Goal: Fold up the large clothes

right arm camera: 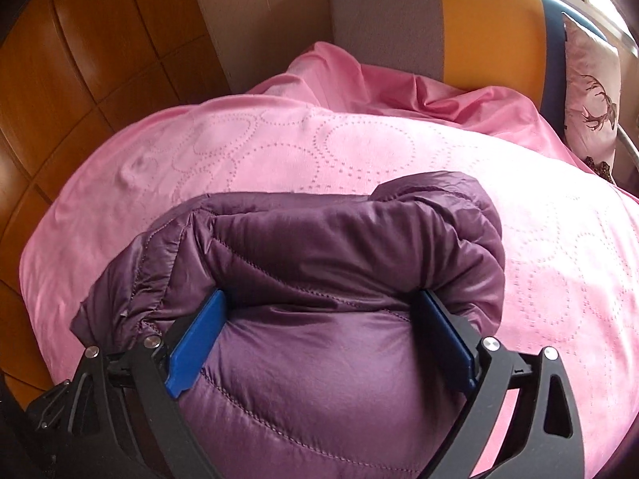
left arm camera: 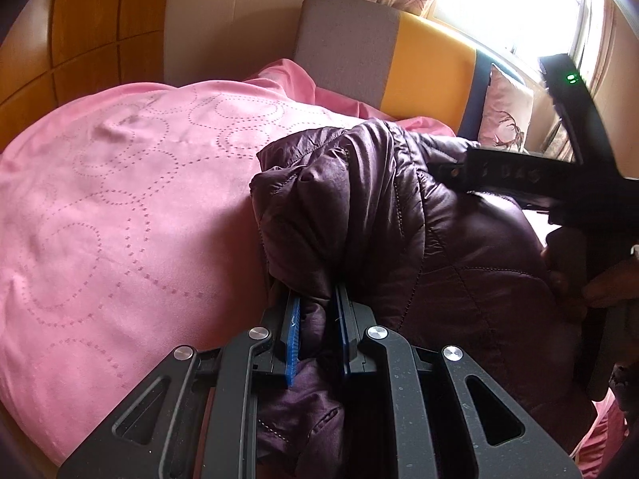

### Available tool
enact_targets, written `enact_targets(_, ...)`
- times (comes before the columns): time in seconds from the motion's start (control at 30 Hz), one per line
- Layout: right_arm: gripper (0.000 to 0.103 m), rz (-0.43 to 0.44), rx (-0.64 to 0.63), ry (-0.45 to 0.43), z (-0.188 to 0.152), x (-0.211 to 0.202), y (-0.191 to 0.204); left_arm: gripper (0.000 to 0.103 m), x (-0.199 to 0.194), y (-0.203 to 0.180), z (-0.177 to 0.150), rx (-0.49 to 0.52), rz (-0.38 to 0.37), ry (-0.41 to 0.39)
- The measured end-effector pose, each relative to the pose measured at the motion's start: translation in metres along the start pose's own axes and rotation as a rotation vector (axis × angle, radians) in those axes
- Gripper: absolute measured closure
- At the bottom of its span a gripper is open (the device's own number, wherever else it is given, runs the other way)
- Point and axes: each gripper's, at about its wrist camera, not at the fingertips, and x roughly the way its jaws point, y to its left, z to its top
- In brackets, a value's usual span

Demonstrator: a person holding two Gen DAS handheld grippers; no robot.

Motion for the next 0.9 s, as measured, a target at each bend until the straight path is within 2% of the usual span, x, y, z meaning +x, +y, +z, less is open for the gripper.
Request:
enact_targets(0.1,0.006,-0.009,0.001,0.027,-0.001,0.017,0.000,0.090,0.002,0.001,-0.001,-0.002,0.004,-0.001)
enact_targets(0.3,0.005,0.016,0.016,-0.002,-0.004,0.008,-0.005,0.089,-0.001,-0.002,-0.002,-0.002,0.020,-0.004)
enact_targets(0.5,0.002,0.114,0.102,-0.072,-0.011,-0.028,-0.026,0.073,-0.018,-0.003,-0.001,0.000,0.069,-0.029)
enact_targets(0.67,0.002,0.167,0.169,-0.112,-0.028,-0.064,-0.048,0.066,-0.028,0.001,-0.002,-0.006,0.083,-0.041)
enact_targets(0.73,0.002,0.179,0.203,-0.103,-0.038,-0.072,-0.060,0.062,-0.031,0.004,-0.004,-0.006,0.094,-0.049)
enact_targets(0.87,0.002,0.225,0.282,-0.081,-0.067,-0.078,-0.087,0.061,-0.033,0.008,-0.005,-0.010,0.095,-0.049)
enact_targets(0.9,0.002,0.244,0.298,-0.077,-0.072,-0.079,-0.092,0.057,-0.034,0.009,-0.006,-0.012,0.101,-0.050)
